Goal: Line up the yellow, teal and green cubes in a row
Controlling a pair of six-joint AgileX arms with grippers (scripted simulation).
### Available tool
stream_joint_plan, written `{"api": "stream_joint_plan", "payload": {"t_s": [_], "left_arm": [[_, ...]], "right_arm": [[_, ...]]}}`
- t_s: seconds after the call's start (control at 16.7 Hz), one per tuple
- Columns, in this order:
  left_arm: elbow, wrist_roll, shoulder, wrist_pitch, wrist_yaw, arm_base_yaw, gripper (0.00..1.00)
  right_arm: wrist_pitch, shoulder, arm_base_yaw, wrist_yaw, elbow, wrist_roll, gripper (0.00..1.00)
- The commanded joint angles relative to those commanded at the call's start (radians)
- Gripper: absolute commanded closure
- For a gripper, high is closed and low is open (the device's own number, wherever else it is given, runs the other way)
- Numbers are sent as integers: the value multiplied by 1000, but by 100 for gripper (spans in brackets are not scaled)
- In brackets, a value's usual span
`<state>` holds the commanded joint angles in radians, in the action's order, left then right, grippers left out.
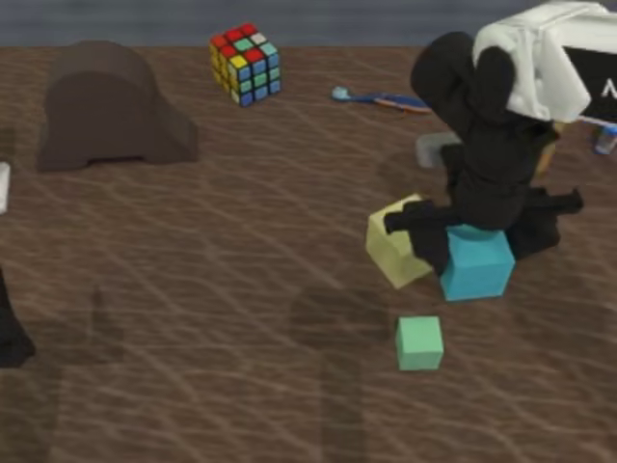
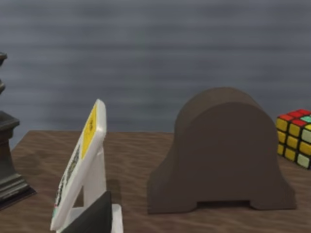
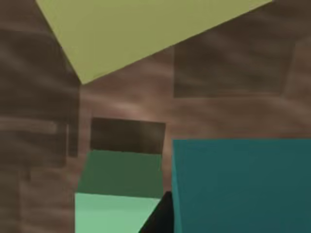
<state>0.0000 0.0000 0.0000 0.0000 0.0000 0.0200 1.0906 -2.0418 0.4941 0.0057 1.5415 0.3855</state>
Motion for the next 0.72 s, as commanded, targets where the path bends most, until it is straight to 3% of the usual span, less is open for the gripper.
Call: {"api": "stream_joint_plan", "payload": {"t_s": [0.18, 0.36, 0.72], "left_arm": [[0, 0, 0, 0, 0, 0, 0], [0, 0, 0, 0, 0, 0, 0], [0, 0, 0, 0, 0, 0, 0]], "right_arm": [[32, -31, 148, 4, 69, 229, 100], [50, -45, 259, 8, 118, 373, 100], [54, -46, 301, 10, 134, 421, 100]]}}
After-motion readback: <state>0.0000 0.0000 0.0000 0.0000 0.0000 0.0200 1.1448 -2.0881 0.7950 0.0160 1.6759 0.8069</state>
